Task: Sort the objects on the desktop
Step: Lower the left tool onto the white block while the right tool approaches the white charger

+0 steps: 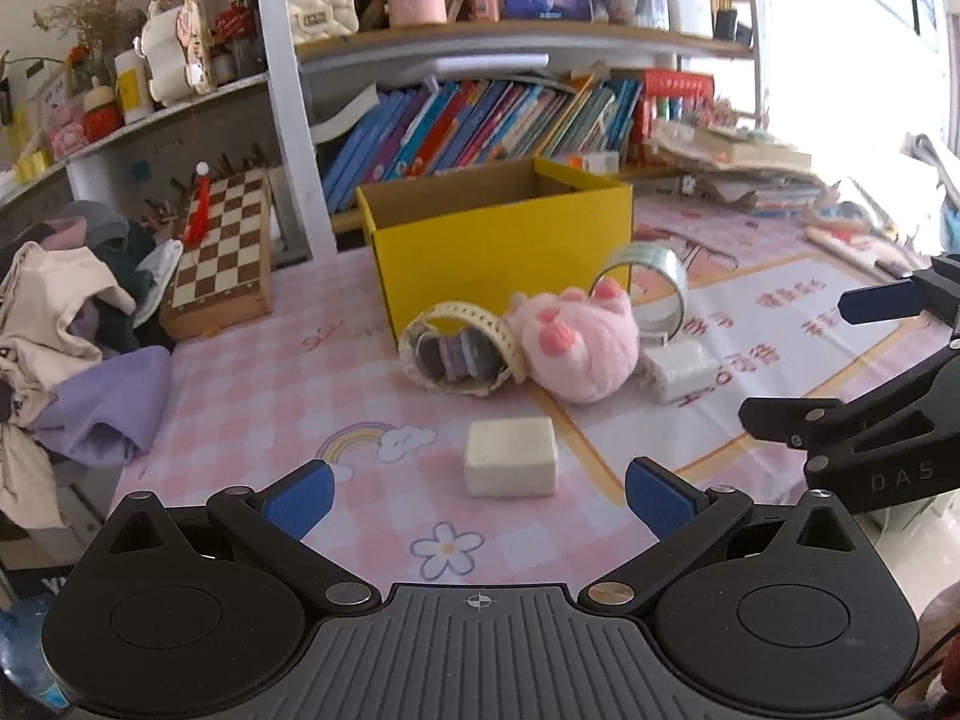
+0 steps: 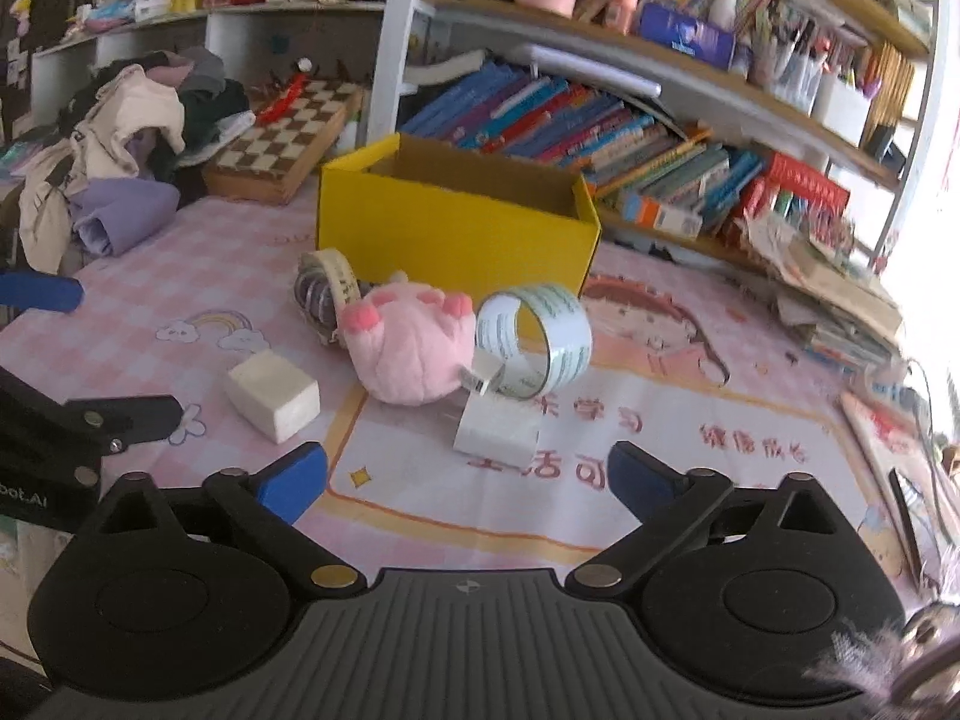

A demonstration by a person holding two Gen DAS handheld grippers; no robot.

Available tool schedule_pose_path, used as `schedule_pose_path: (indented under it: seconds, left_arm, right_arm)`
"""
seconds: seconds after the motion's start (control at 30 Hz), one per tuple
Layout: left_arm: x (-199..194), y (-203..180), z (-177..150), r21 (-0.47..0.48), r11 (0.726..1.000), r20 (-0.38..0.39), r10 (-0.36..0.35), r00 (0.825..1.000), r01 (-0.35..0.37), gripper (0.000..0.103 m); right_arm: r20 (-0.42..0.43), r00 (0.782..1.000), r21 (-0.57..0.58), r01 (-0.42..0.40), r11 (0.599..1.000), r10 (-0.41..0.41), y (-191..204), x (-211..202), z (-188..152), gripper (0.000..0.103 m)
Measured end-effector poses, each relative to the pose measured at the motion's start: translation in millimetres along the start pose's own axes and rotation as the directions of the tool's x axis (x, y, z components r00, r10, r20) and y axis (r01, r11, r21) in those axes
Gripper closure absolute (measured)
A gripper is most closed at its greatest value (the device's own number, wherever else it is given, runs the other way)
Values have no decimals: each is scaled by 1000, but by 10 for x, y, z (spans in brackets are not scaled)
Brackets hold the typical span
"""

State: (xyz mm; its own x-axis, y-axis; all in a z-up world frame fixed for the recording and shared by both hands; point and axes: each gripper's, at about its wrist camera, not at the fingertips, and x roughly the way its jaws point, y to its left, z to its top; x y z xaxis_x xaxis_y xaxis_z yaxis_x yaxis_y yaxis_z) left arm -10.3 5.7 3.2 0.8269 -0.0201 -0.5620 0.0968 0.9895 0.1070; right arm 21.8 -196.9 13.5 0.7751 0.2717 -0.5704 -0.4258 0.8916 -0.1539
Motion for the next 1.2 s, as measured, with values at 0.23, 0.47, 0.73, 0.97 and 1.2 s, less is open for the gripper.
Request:
schedule_pose_path:
  seconds: [0.23,0.47,0.73,0.97,1.2]
  left_arm:
    - [-25,-61,8,42,999,-2,-19,1000,19,0]
    - [66,58,50,-62,992,-78,-118,990,113,0]
    - [142,52,40,-73,994,-112,-94,989,86,0]
    - [235,38,68,-99,991,-147,-98,984,84,0]
    - [364,-5,106,-117,990,-170,-104,980,85,0]
  right_arm:
    - [-8,1000,126,-16,992,17,-152,15,-10,0]
    - [-25,999,107,-20,994,23,-97,31,1,2]
    - [-57,998,118,-16,993,23,-151,78,5,19]
    - [-69,997,108,-28,994,35,-219,138,50,21]
    - [-80,995,99,-55,994,63,-344,306,137,21]
